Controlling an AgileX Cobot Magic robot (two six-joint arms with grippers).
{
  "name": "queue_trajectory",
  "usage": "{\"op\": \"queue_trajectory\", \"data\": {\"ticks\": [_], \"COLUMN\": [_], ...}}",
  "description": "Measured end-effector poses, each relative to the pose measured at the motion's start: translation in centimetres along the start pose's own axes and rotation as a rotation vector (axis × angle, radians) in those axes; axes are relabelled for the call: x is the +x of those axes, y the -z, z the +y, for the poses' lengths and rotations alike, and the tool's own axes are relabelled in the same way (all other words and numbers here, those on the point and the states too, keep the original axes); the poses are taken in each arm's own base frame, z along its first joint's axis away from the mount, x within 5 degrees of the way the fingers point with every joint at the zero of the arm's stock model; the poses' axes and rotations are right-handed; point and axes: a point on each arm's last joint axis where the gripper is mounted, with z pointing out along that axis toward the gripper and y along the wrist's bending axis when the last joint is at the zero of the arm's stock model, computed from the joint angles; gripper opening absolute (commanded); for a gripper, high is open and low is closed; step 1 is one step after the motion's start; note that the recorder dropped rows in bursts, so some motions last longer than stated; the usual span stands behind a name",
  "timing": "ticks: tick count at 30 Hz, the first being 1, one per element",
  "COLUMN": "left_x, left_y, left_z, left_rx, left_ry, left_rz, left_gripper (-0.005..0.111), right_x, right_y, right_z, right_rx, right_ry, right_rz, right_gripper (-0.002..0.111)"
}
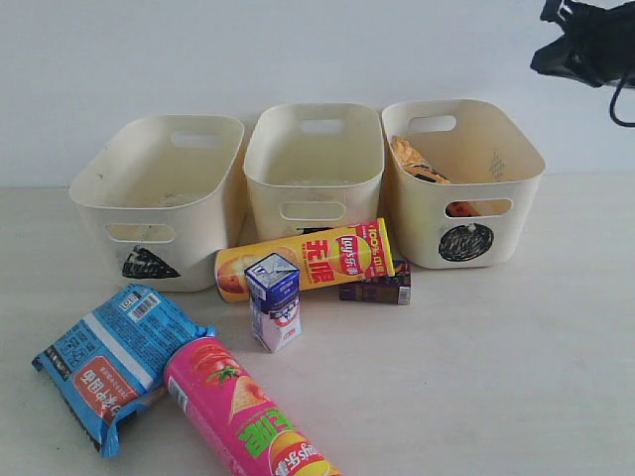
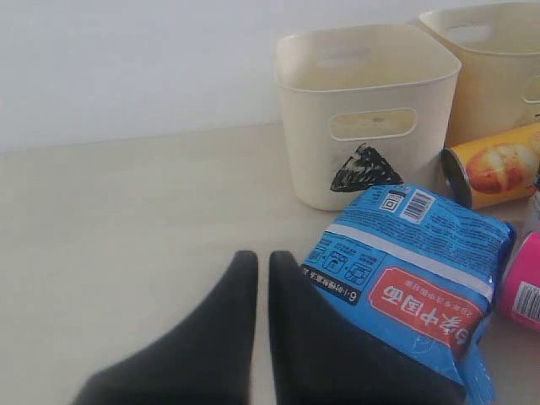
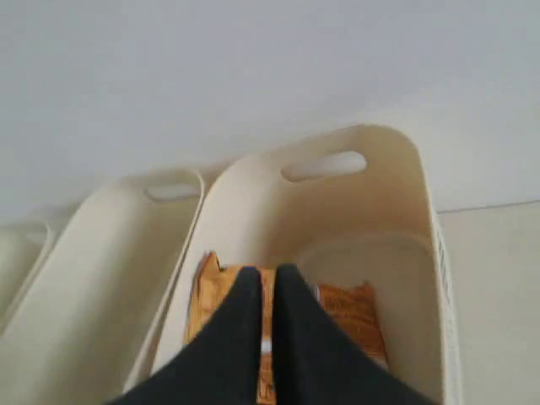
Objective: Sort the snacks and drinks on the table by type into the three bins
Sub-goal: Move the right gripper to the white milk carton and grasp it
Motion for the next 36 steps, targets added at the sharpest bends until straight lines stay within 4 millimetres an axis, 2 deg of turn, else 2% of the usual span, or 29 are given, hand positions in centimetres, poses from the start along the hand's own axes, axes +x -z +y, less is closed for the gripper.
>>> {"op": "queue_trajectory", "data": {"ticks": [2, 7, 11, 14, 21, 28, 31, 34, 36], "left_x": [0.0, 0.0, 0.0, 0.0, 0.0, 0.0, 0.0, 0.0, 0.0], "left_y": [0.0, 0.0, 0.0, 0.0, 0.0, 0.0, 0.0, 0.0, 0.0], "left_z": [0.0, 0.0, 0.0, 0.0, 0.0, 0.0, 0.0, 0.0, 0.0], "left_rx": [0.000, 0.000, 0.000, 0.000, 0.000, 0.000, 0.000, 0.000, 0.000], "left_ry": [0.000, 0.000, 0.000, 0.000, 0.000, 0.000, 0.000, 0.000, 0.000], "left_rz": [0.000, 0.000, 0.000, 0.000, 0.000, 0.000, 0.000, 0.000, 0.000], "left_gripper": [0.004, 0.004, 0.004, 0.004, 0.004, 0.004, 0.004, 0.004, 0.004], "right_x": [0.3, 1.5, 2.4, 3.5, 6.5, 8.6, 9.4, 10.5, 11.1], "right_y": [1.0, 2.5, 3.9, 5.4, 4.6, 3.6, 3.6, 4.1, 4.6], "right_z": [0.7, 1.0, 1.4, 2.7, 7.1, 10.8, 12.5, 14.3, 15.5], "right_rx": [0.007, 0.054, 0.067, 0.050, 0.127, 0.135, 0.096, 0.042, 0.002], "right_ry": [0.092, 0.234, 0.268, 0.264, 0.386, 0.444, 0.464, 0.478, 0.481], "right_rz": [0.085, 0.290, 0.449, 0.614, 0.835, 0.892, 0.902, 0.913, 0.915], "right_gripper": [0.000, 0.000, 0.000, 0.000, 0.000, 0.002, 0.016, 0.043, 0.057]}}
